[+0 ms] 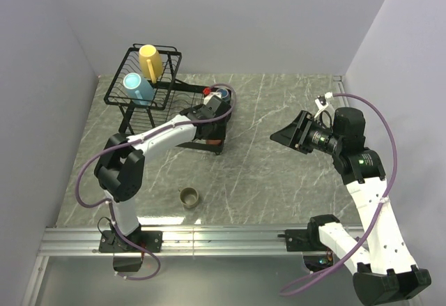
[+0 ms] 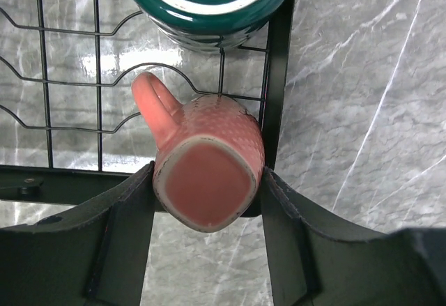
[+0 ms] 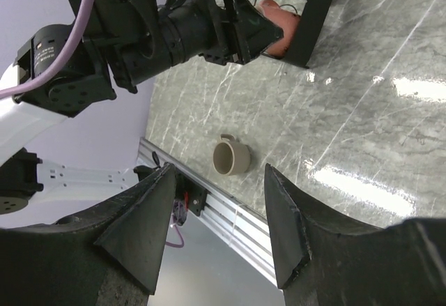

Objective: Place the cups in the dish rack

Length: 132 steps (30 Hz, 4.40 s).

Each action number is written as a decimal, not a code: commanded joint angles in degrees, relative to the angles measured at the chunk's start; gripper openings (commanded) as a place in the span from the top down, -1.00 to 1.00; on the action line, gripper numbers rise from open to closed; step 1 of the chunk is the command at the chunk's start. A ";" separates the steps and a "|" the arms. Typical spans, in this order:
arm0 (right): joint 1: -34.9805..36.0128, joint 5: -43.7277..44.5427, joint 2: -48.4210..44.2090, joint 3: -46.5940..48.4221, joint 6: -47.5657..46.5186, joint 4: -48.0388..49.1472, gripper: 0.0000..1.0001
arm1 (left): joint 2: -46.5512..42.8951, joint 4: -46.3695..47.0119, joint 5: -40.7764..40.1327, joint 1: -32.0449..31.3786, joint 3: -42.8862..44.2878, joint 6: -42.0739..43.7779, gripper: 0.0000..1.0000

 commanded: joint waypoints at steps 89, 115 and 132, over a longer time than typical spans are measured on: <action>12.53 -16.64 7.28 0.61 12.86 20.54 -0.79 | -51.47 8.91 29.88 -2.88 -24.63 -19.99 0.99; 22.20 -20.86 22.75 -0.26 44.69 36.90 -0.80 | -58.78 35.40 34.82 1.53 -30.35 -9.70 0.99; 25.19 -19.19 28.46 1.58 58.57 53.16 -0.79 | -58.43 39.27 35.35 1.44 -31.94 -10.50 0.99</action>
